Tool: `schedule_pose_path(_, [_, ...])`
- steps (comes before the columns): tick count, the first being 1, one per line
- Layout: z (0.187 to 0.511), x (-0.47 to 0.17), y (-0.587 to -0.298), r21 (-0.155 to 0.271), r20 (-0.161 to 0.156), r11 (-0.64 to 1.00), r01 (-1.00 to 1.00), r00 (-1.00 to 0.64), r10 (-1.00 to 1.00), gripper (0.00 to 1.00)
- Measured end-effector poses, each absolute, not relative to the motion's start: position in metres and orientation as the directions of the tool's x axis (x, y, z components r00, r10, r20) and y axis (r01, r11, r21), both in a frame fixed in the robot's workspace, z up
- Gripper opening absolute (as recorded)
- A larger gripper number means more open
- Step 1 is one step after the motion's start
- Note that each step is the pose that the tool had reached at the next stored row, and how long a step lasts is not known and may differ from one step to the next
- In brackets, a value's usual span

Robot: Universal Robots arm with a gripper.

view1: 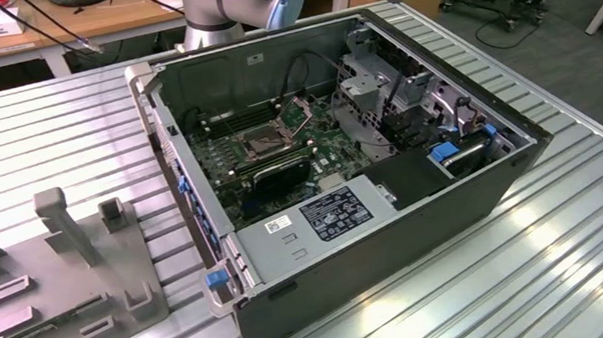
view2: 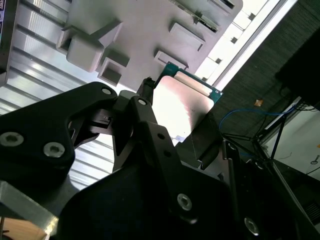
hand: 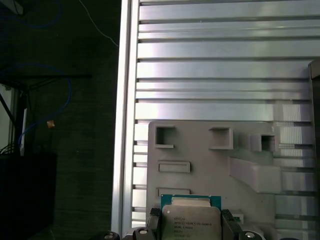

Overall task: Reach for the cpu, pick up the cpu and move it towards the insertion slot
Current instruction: 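Pick up the cpu and move it towards the insertion slot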

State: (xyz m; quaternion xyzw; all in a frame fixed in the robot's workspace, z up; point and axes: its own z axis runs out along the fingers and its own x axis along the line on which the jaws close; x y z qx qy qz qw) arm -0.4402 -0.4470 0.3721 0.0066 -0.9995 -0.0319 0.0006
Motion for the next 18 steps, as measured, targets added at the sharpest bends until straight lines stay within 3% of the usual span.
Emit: schedule_pose_path(18, [0.3721,-0.4344,-0.4470,0.064,0.001,0.998,-0.013,-1.000,-0.013,0.55])
